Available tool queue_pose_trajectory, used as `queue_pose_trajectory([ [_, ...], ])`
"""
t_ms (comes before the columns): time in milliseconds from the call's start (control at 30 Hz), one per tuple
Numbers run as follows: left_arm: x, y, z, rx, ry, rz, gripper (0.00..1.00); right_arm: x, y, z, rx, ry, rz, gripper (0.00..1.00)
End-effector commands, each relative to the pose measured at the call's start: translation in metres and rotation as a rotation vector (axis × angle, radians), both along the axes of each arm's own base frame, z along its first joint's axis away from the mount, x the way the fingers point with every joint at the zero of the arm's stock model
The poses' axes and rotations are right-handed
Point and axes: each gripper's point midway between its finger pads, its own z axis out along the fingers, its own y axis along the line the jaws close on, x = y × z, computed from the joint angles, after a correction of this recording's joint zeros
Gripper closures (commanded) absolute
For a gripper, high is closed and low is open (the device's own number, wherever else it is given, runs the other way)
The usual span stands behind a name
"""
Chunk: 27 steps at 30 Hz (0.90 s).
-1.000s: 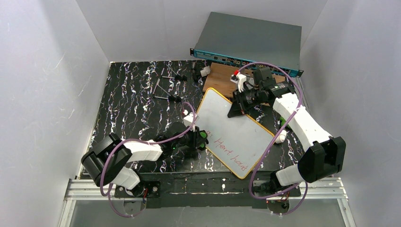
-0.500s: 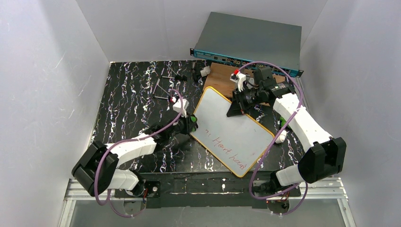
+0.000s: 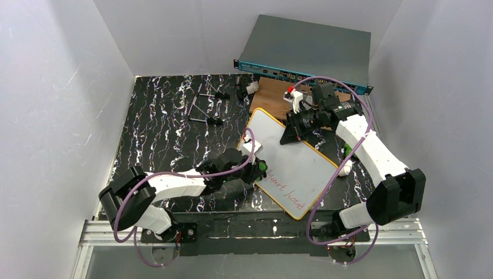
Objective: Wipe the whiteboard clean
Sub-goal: Erase the whiteboard at the center of the board.
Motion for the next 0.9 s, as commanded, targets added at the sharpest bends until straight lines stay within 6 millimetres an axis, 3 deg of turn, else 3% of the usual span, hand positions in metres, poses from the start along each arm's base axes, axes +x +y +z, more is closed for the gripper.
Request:
queue_pose_trajectory([
  [0, 0.015, -0.011, 0.016, 0.005, -0.072, 0.046, 1.0, -0.009, 0.023, 0.036, 0.159, -0.122, 0.149, 0.99],
  [200, 0.062, 0.063, 0.01, 0.007, -0.008, 0.346, 1.0, -0.011, 0.022, 0.036, 0.159, -0.129, 0.149, 0.99],
  [300, 0.067, 0.076, 0.007, 0.032, 0.001, 0.364, 1.0, -0.01, 0.023, 0.037, 0.162, -0.126, 0.15, 0.99],
  [467, 0.046, 0.041, 0.012, -0.04, -0.05, 0.205, 1.0, -0.01, 0.023, 0.036, 0.16, -0.125, 0.15, 0.99],
  [667, -0.009, -0.022, 0.018, -0.062, -0.156, -0.036, 1.0, -0.009, 0.023, 0.036, 0.163, -0.12, 0.15, 0.99],
  [767, -0.015, -0.028, 0.011, -0.05, -0.158, -0.041, 1.0, -0.009, 0.024, 0.036, 0.164, -0.116, 0.15, 0.99],
  [867, 0.0, -0.01, 0.003, -0.011, -0.17, 0.071, 1.0, -0.01, 0.023, 0.036, 0.165, -0.118, 0.15, 0.99],
])
